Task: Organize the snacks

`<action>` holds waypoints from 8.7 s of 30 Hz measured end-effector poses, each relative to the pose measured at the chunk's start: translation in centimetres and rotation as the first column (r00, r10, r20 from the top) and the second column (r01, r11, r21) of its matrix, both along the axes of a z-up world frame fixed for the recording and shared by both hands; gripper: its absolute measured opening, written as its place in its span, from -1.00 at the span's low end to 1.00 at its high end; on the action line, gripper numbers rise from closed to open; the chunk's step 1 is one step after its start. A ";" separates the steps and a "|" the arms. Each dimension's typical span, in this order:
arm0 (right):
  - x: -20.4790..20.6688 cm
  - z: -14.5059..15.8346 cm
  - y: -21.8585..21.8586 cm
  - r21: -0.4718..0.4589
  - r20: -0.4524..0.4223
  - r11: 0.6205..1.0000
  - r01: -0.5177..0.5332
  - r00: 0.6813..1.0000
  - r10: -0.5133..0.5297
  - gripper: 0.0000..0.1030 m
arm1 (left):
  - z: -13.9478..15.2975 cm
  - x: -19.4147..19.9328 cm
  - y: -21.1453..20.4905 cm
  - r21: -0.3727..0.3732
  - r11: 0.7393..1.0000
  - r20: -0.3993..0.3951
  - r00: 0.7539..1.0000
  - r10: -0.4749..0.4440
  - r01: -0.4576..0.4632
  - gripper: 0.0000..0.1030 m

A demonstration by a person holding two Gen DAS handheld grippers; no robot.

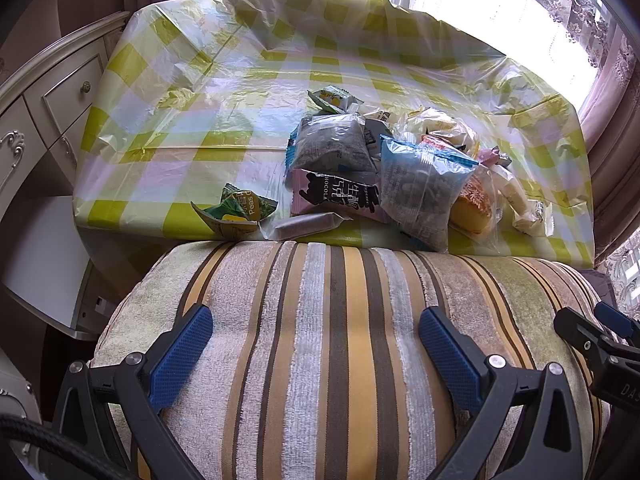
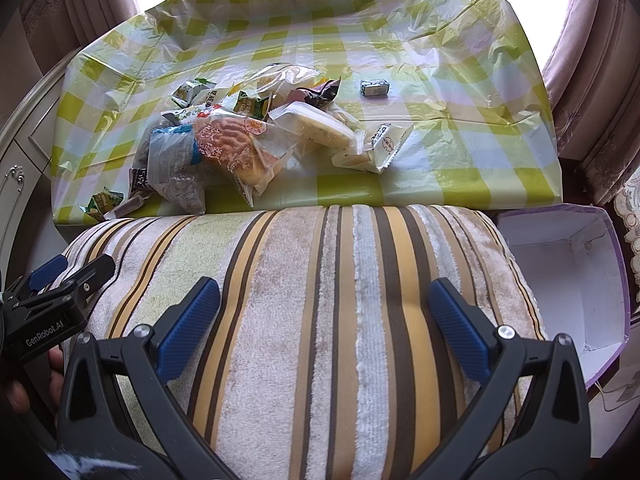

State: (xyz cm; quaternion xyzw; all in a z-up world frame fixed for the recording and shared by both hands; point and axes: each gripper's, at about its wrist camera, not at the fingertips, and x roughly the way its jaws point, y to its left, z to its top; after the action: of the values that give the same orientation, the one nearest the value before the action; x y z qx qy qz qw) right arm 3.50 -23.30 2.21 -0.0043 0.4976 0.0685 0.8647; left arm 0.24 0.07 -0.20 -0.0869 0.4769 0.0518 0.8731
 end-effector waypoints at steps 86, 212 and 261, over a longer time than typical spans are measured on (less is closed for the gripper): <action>13.8 -3.8 -8.0 0.340 -0.148 0.893 0.296 0.954 -0.260 0.26 | -2.0 9.4 7.6 -0.128 0.972 -0.056 0.980 0.193 -0.199 -0.27; 7.2 0.4 -8.0 0.021 0.067 0.998 -0.056 0.996 0.055 0.80 | -3.1 9.3 3.8 -0.123 0.988 -0.168 0.979 -0.114 0.094 0.25; 14.0 -2.9 -2.9 0.000 0.019 0.983 -0.186 0.982 0.185 0.72 | -3.8 16.7 5.4 -0.054 0.998 -0.163 0.987 0.003 -0.012 -0.14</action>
State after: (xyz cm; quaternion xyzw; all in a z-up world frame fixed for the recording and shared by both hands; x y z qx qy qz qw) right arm 17.55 -26.16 -0.67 -0.0506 0.4869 0.1492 0.8592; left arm 16.99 5.51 -4.00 -0.1080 0.5477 0.0490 0.8282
